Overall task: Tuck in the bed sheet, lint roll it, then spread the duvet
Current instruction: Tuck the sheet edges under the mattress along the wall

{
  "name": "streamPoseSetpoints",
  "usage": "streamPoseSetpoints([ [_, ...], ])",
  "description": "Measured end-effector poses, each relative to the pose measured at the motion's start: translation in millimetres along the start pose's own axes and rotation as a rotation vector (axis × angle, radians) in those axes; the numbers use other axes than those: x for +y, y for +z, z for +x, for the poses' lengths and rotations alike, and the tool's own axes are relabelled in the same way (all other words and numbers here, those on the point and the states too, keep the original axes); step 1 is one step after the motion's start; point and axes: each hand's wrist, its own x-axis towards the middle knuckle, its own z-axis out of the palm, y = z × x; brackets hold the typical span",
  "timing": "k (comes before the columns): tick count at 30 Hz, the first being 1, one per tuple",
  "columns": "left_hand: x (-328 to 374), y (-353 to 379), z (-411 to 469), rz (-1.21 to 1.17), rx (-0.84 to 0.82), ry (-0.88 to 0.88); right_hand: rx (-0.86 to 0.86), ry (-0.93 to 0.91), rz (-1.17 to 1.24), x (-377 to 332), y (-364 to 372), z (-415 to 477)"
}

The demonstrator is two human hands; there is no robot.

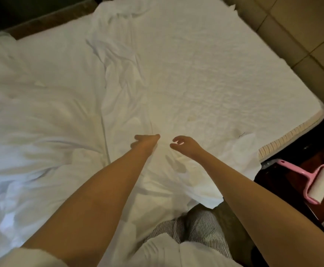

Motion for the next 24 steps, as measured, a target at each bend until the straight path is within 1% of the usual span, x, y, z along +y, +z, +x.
streamPoseSetpoints([
  [2,-8.8,9.6,14.0,-0.101,-0.105,-0.044,-0.114,0.034,0.0,7.2,10.0,12.9],
  [3,-15.4,16.8,25.6,-0.155,-0.102,-0.049,-0.164,0.058,0.013,12.4,13.9,18.0],
  [5,-23.8,31.6,38.3,-0.156,-0.013,-0.014,-0.224,0.096,0.062,23.5,15.6,26.9],
  [6,-23.8,37.6,37.4,-0.206,0.025,0.005,-0.237,0.116,0.107,28.3,12.6,31.1],
  [7,-19.8,44.4,35.2,-0.287,0.027,0.027,-0.242,0.135,0.177,33.1,7.6,35.2],
  [8,-11.0,50.9,27.6,-0.38,-0.005,0.058,-0.256,0.159,0.276,36.7,0.5,37.5],
  [9,1.1,56.0,18.7,-0.486,-0.078,0.087,-0.271,0.173,0.404,39.5,-8.2,38.5],
  [10,15.7,62.2,9.1,-0.592,-0.186,0.12,-0.287,0.154,0.516,42.6,-18.4,38.9],
  [12,49.3,77.0,-16.9,-0.71,-0.353,0.186,-0.297,0.055,0.605,51.2,-42.3,41.2],
  [15,95.6,106.6,-52.2,-0.723,-0.489,0.226,-0.175,-0.015,0.594,66.1,-99.0,36.8],
  [16,109.3,119.0,-63.9,-0.701,-0.543,0.236,-0.117,-0.029,0.592,73.9,-122.5,35.4],
  [17,122.9,131.4,-77.4,-0.656,-0.564,0.247,-0.057,-0.037,0.599,84.3,-146.6,34.1],
  [18,135.3,143.6,-88.4,-0.607,-0.558,0.255,0.008,-0.038,0.608,94.2,-170.4,32.4],
  [21,167.7,184.3,-109.1,-0.5,-0.368,0.256,0.218,-0.02,0.582,126.2,-228.4,30.5],
  [22,174.6,197.5,-114.5,-0.501,-0.323,0.232,0.284,-0.015,0.574,135.9,-243.2,29.8],
  [24,184.2,221.2,-122.9,-0.532,-0.294,0.16,0.396,0.005,0.6,150.2,-269.5,26.6],
])
